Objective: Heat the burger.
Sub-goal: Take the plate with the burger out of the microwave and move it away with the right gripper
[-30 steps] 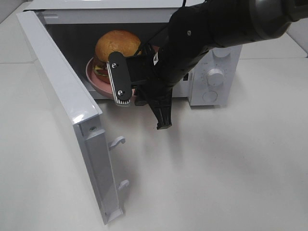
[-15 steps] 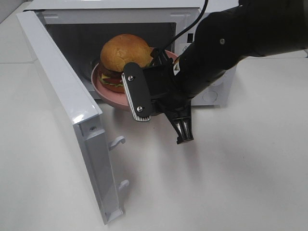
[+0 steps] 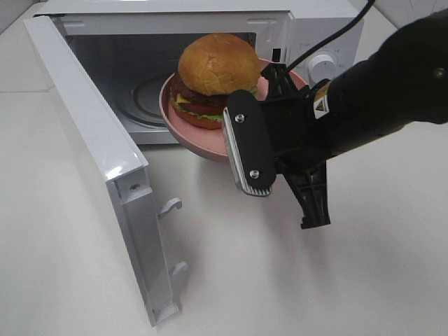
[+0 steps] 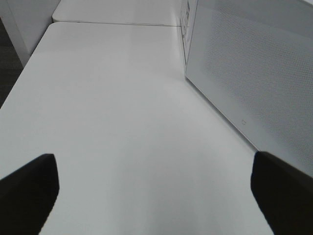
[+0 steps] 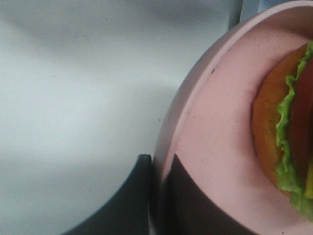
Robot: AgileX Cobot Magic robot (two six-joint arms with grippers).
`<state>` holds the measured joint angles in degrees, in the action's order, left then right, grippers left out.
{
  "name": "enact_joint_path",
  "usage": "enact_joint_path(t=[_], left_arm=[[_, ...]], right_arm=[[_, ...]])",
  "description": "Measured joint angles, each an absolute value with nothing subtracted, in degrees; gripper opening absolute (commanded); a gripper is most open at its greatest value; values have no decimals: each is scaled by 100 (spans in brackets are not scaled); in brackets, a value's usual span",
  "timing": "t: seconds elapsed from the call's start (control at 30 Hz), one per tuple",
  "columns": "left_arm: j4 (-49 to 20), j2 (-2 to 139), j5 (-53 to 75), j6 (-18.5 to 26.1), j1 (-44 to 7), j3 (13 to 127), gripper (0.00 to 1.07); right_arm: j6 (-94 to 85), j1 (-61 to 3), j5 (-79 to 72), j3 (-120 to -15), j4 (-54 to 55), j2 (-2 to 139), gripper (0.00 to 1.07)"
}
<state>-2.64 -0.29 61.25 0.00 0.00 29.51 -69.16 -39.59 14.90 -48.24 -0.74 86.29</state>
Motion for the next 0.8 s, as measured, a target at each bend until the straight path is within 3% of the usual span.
enact_joint_path(t=[0.8], left_arm=[[-264,-29,6125,0,0,2951,101]], right_arm=[[-6285,-3959,2114,-3335,-825,6578,0]])
